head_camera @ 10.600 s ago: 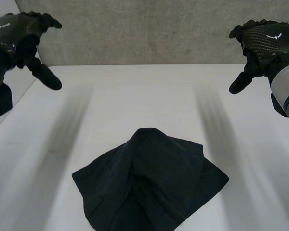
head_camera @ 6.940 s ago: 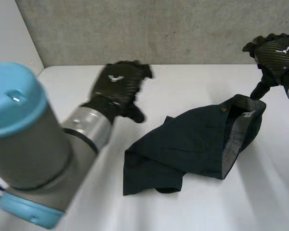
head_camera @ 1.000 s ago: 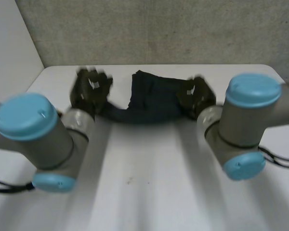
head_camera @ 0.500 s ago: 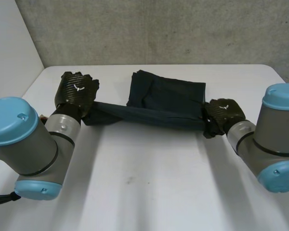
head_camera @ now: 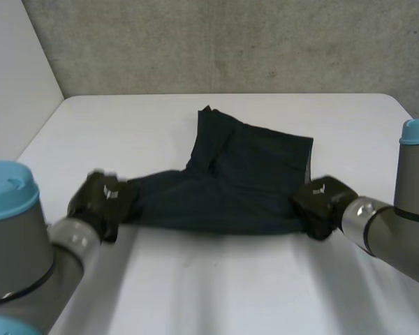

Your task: Fold the shorts.

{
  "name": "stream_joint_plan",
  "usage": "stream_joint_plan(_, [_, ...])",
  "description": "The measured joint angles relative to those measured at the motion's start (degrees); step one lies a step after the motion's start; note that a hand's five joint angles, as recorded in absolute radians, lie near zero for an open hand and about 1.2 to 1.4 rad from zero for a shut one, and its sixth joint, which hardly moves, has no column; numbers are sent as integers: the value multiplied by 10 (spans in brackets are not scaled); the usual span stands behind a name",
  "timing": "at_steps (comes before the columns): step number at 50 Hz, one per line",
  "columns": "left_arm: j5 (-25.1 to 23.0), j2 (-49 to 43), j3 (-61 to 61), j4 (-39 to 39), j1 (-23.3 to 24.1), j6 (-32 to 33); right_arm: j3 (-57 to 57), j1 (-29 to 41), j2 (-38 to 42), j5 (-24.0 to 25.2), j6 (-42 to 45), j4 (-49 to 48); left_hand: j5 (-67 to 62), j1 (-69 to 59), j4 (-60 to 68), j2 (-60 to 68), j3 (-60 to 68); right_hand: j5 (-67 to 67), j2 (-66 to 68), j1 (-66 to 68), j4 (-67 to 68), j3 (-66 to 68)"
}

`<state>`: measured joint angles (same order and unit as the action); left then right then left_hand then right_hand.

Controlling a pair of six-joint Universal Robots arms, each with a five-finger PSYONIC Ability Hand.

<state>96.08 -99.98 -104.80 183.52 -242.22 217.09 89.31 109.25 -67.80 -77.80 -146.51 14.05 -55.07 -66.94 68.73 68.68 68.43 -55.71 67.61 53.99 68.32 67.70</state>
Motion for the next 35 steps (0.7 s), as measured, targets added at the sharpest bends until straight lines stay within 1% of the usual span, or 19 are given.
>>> stream_joint_plan(2, [1,29,-34,-63,1,29,15,-1,-14,-4,64,58,0,0,0,0,0,0,0,0,0,0])
stream_joint_plan(4, [1,43,-52,-87,2,44,25,-2,-24,-7,96,90,0,0,0,0,0,0,0,0,0,0])
stream_joint_plan(5, [1,63,-78,-112,5,66,38,-3,-36,-9,130,125,0,0,0,0,0,0,0,0,0,0])
stream_joint_plan(7, [0,85,-107,-130,8,95,57,-5,-54,-10,171,165,0,0,0,0,0,0,0,0,0,0])
stream_joint_plan(12, [-1,114,-150,-141,20,154,92,-7,-81,-11,229,205,0,0,0,0,0,0,0,0,0,0])
stream_joint_plan(15, [-1,116,-152,-136,28,169,101,-7,-85,-11,239,205,0,1,0,0,0,0,0,0,0,0])
stream_joint_plan(16, [-1,114,-146,-130,36,173,105,-7,-86,-10,241,200,96,117,-114,-113,-112,0,0,0,0,0])
stream_joint_plan(17, [-1,108,-131,-114,48,176,108,-8,-87,-9,241,190,157,191,-182,-192,-188,-2,0,0,0,0])
stream_joint_plan(18, [-1,104,-122,-104,55,177,109,-8,-86,-8,241,183,291,349,-320,-318,-312,-2,0,2,0,0])
stream_joint_plan(19, [-1,98,-109,-90,63,177,110,-8,-86,-8,240,179,407,476,-439,-445,-428,-4,0,7,0,0])
stream_joint_plan(20, [-1,91,-95,-72,70,177,112,-8,-86,-8,238,164,466,529,-503,-506,-492,-4,0,8,0,0])
stream_joint_plan(22, [0,72,-58,-25,82,176,116,-7,-85,-8,234,141,520,559,-563,-561,-555,-4,0,9,0,0])
stream_joint_plan(27, [-2,15,27,70,92,177,125,-6,-83,-7,220,103,523,559,-569,-569,-562,-5,0,13,0,0])
stream_joint_plan(30, [-12,-33,92,109,91,176,130,-5,-82,-5,209,91,523,559,-569,-569,-562,-7,0,13,0,0])
stream_joint_plan(31, [-12,-33,92,109,91,176,130,-5,-82,-5,209,91,523,559,-569,-569,-562,-7,0,13,0,0])
stream_joint_plan(32, [-24,-65,132,123,91,175,133,-4,-82,-4,203,87,523,559,-569,-569,-562,-9,0,13,0,0])
stream_joint_plan(34, [-36,-87,158,127,90,174,134,-3,-82,-4,200,84,523,558,-569,-569,-562,-9,0,13,0,0])
stream_joint_plan(35, [-55,-116,190,128,89,173,135,-2,-82,-4,197,80,523,557,-569,-569,-562,-9,0,13,0,0])
